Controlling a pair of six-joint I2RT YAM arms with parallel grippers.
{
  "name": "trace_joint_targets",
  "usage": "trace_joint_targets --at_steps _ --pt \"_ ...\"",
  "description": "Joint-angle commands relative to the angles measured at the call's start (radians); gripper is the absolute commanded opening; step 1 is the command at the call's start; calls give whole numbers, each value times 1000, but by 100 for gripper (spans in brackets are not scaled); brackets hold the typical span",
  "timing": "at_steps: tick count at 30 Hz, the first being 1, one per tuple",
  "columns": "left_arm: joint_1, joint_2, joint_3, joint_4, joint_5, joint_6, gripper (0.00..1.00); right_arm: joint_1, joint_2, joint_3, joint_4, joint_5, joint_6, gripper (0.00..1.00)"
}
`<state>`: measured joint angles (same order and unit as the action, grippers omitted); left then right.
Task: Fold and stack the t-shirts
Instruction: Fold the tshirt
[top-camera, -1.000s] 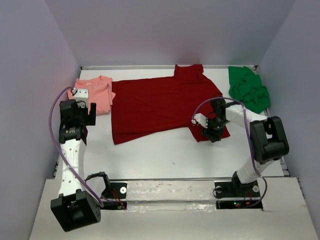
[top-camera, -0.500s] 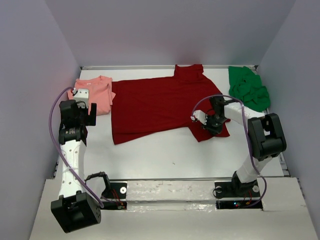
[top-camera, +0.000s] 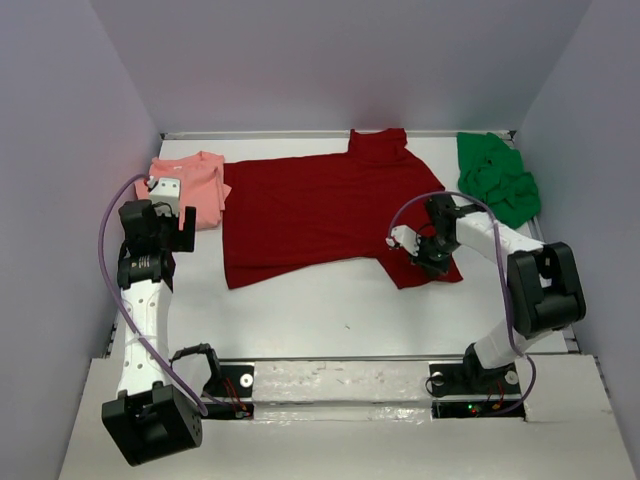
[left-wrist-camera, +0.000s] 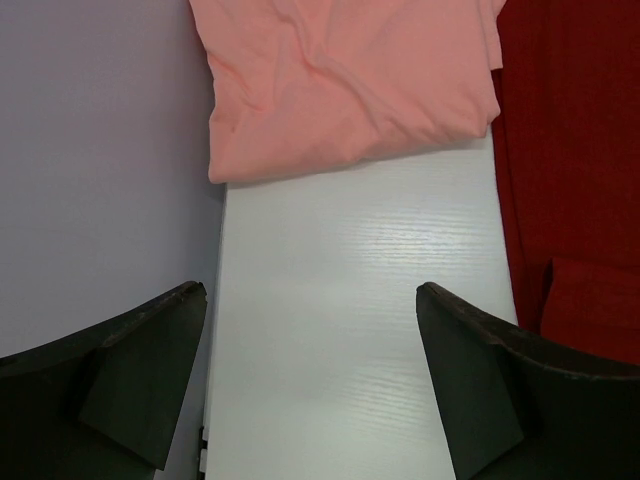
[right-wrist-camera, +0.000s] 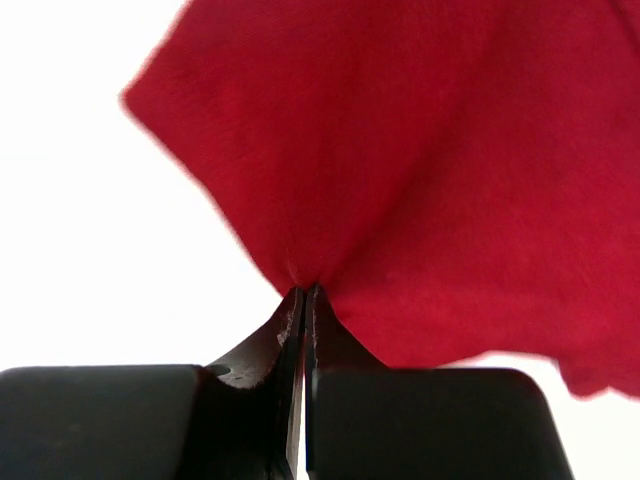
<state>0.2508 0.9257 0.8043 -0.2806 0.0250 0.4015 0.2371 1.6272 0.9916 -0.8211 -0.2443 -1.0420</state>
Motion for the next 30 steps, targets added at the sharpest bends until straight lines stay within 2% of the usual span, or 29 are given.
trace_joint_targets --at_steps 1,8,24,30 --pt "7 -14 32 15 30 -3 99 8 -131 48 -163 -38 14 0" --pt "7 -16 35 12 46 -4 99 8 -173 179 -161 -59 59 0" --pt "7 -36 12 6 39 7 99 8 161 485 -89 -39 94 0" --pt "7 -21 9 8 33 10 99 8 267 654 -75 -20 117 0"
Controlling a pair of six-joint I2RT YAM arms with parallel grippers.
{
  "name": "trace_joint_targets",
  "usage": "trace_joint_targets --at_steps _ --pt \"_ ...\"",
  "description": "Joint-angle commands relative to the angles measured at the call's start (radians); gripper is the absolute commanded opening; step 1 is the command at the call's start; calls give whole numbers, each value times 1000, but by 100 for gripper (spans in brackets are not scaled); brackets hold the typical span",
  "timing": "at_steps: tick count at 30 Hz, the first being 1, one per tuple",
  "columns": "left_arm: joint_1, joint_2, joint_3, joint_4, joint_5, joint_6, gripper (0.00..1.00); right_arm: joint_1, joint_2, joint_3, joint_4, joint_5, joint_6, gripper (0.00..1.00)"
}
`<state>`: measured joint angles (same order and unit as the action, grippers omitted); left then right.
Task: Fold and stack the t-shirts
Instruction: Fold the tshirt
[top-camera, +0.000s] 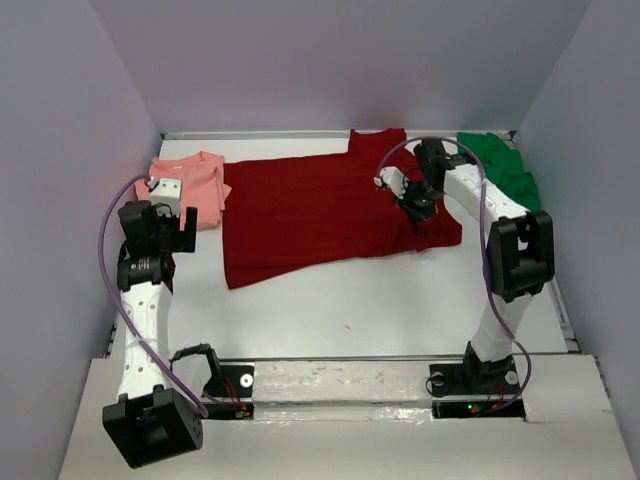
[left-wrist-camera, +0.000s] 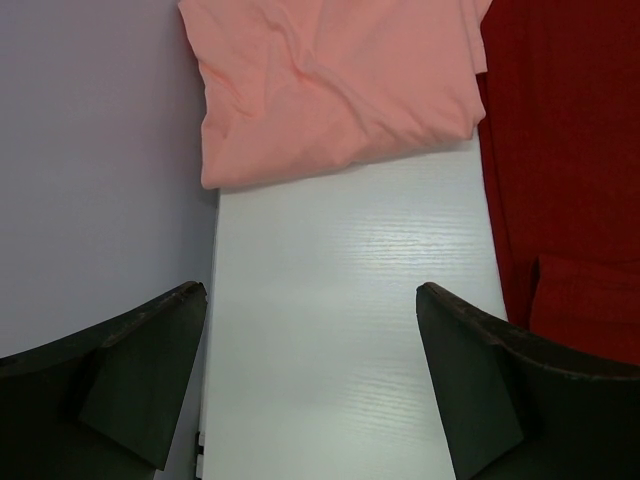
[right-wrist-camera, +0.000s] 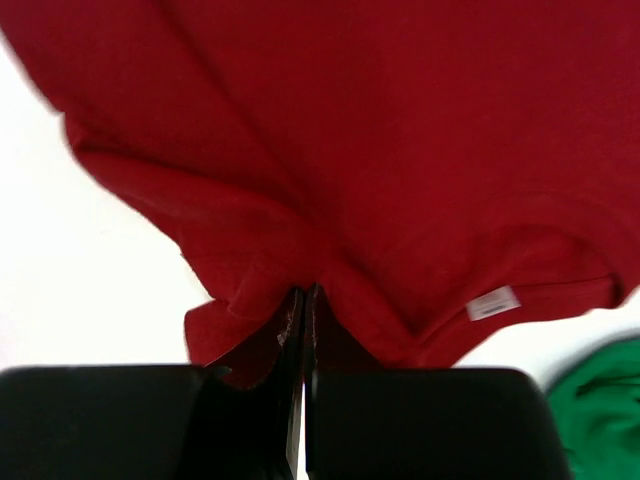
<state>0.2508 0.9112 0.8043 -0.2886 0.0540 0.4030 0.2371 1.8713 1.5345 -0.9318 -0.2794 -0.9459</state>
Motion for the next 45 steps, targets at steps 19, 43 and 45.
trace_joint_targets --at_steps 19,43,45 --pt "7 9 4 14 4 14 99 8 265 383 44 57 32 0" --pt "7 31 3 11 -2 16 99 8 443 624 41 66 33 0" --pt "7 34 6 9 -3 16 99 8 453 642 41 66 35 0"
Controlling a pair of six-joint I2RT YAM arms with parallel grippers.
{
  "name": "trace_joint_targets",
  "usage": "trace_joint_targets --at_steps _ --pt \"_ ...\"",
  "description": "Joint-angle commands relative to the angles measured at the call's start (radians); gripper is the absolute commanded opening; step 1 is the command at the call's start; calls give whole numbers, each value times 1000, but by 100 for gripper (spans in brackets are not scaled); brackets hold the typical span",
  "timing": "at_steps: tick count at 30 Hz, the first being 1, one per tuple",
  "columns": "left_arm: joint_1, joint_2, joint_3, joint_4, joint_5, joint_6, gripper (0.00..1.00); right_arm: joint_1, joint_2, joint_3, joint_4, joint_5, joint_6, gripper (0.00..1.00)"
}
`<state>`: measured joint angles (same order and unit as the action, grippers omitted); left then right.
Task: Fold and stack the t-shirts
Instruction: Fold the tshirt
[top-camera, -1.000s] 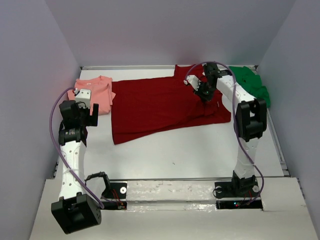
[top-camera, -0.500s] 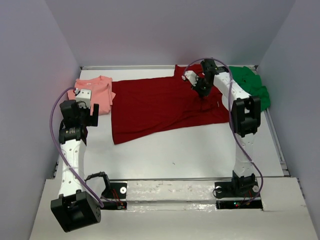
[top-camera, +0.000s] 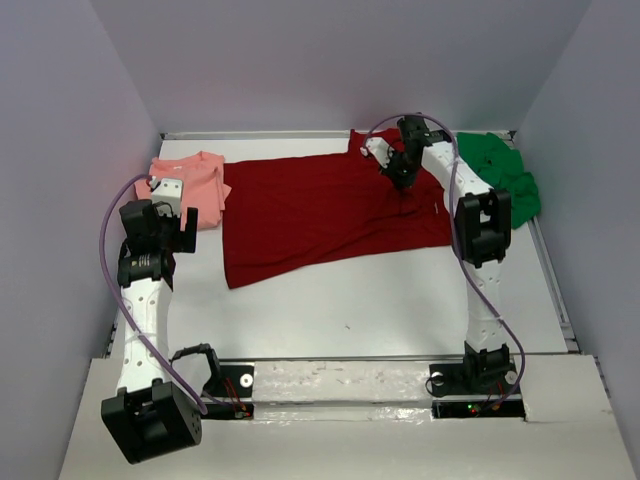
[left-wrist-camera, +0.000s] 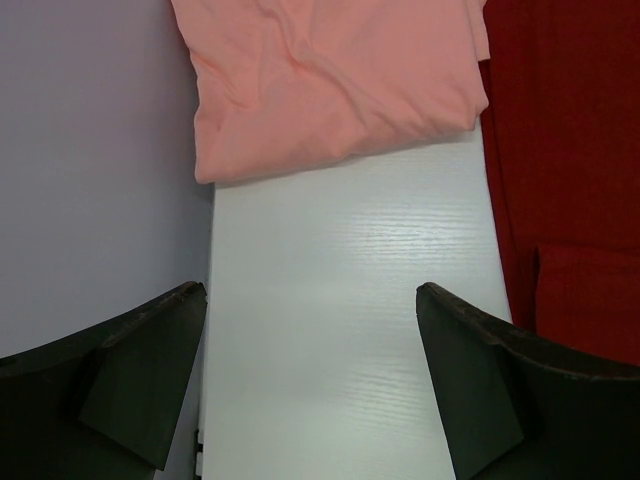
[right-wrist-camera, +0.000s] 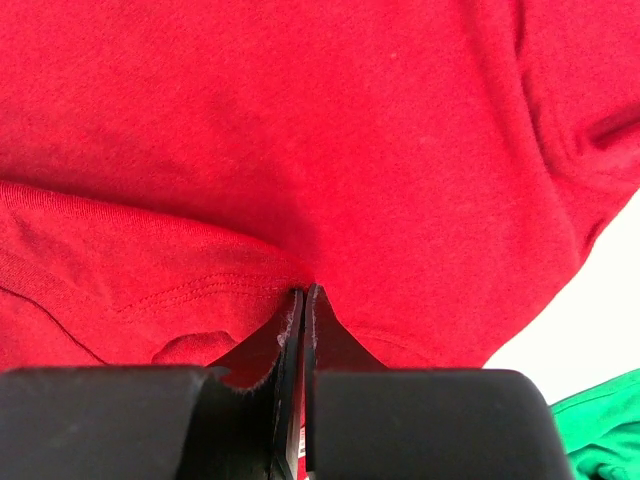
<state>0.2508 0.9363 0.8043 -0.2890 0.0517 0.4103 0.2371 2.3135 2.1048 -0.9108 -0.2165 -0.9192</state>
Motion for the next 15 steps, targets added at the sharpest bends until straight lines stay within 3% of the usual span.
trace_joint_targets --at_steps 1,9,10,11,15 --pt "7 13 6 10 0 8 99 8 15 80 20 0 8 0" --pt "7 25 9 7 -1 10 99 8 60 123 35 17 6 0" --pt "7 25 9 7 -1 10 99 8 61 121 38 20 6 5" --pt "7 27 7 7 0 9 99 8 63 119 47 29 9 17" --pt "7 27 9 4 2 9 99 8 61 112 87 48 25 38"
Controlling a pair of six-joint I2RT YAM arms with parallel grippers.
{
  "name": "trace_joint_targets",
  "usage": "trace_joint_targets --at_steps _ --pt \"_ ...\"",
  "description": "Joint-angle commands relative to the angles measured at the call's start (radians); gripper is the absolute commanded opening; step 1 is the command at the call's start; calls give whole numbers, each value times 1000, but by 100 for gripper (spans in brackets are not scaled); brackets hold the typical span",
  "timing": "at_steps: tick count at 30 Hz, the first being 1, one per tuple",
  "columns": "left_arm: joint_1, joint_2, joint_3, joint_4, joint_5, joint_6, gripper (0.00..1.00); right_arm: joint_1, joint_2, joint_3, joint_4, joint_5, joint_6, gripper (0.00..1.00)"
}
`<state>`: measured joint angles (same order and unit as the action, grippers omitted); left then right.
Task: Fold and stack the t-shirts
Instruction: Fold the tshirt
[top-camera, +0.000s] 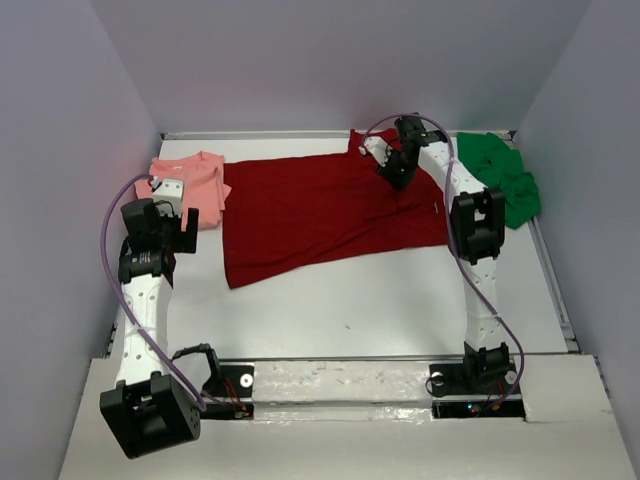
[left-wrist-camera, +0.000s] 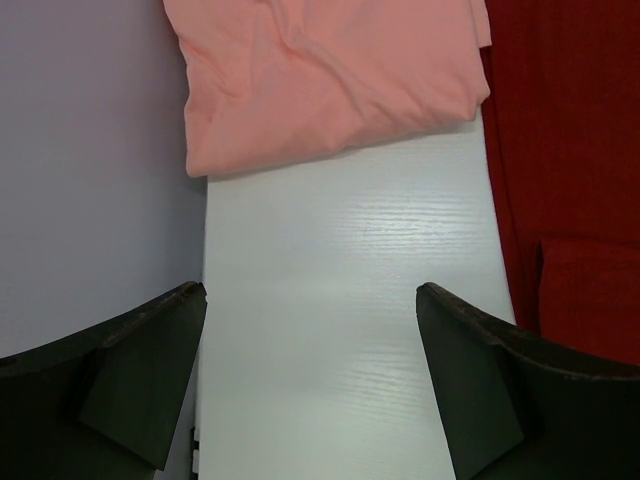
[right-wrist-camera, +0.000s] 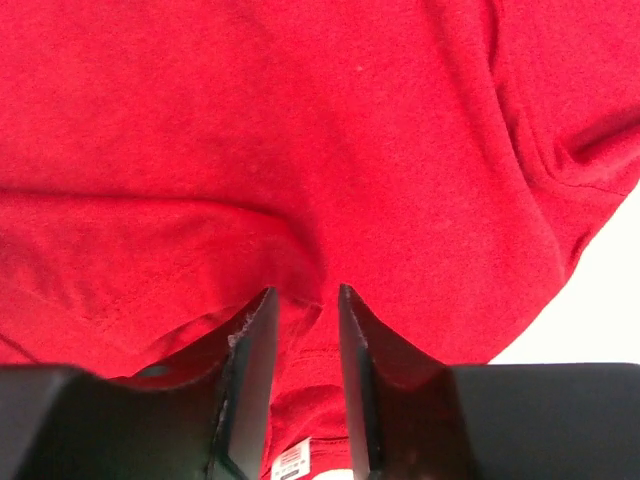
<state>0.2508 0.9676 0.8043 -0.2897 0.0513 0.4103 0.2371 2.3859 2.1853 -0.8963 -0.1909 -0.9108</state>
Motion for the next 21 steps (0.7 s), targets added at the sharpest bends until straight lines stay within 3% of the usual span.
trace_joint_targets --at_steps 1,3,4,8,10,11,12,21 --pt "7 -4 9 3 2 7 99 8 -14 33 91 27 35 49" --pt "7 -7 9 1 5 8 99 8 -24 33 109 28 38 54" --pt "7 -9 9 1 7 8 99 8 -39 34 128 31 55 63" --pt "8 -9 13 -3 16 4 99 8 -80 44 134 31 78 65" --pt "8 -12 18 -3 24 4 99 8 -140 10 135 25 96 37" --pt "8 -13 18 -3 27 4 99 8 -186 -34 132 24 104 5" --pt "8 -15 18 -3 30 2 99 8 -211 -63 131 22 107 0" --pt "10 -32 16 1 71 -1 99 8 -433 -404 88 -34 174 0"
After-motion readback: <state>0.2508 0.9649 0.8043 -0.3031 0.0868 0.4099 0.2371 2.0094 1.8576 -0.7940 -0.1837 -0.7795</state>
